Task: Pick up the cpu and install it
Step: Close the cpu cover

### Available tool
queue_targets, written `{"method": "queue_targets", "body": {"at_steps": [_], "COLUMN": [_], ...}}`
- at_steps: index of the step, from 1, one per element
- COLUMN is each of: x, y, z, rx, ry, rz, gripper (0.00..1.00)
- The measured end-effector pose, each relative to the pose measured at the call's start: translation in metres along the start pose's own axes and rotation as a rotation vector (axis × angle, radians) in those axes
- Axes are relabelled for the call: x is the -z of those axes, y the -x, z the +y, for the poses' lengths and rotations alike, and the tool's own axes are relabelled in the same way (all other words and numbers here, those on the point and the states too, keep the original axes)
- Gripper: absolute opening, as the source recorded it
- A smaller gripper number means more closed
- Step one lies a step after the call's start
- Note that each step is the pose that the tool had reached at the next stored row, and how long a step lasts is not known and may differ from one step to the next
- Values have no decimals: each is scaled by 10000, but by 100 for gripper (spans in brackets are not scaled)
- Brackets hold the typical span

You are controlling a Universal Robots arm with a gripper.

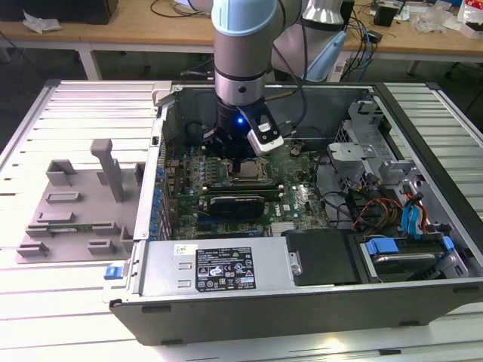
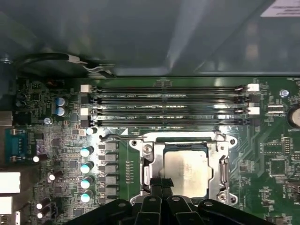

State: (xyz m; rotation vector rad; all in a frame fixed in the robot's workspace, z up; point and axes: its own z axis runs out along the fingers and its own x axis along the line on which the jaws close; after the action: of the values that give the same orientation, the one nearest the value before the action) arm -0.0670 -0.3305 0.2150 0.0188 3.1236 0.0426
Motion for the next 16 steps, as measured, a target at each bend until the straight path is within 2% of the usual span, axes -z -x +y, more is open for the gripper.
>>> {"method": "queue_targets", "body": {"at_steps": [2, 7, 13, 16], "x": [-10, -15, -77, -87], "y": [-29, -34, -46, -50], "z": [2, 22, 35, 34], "rx": [0, 0, 0, 1], "ry": [-2, 0, 7, 3], "rz": [1, -1, -1, 2], "gripper": [11, 11, 11, 11]}}
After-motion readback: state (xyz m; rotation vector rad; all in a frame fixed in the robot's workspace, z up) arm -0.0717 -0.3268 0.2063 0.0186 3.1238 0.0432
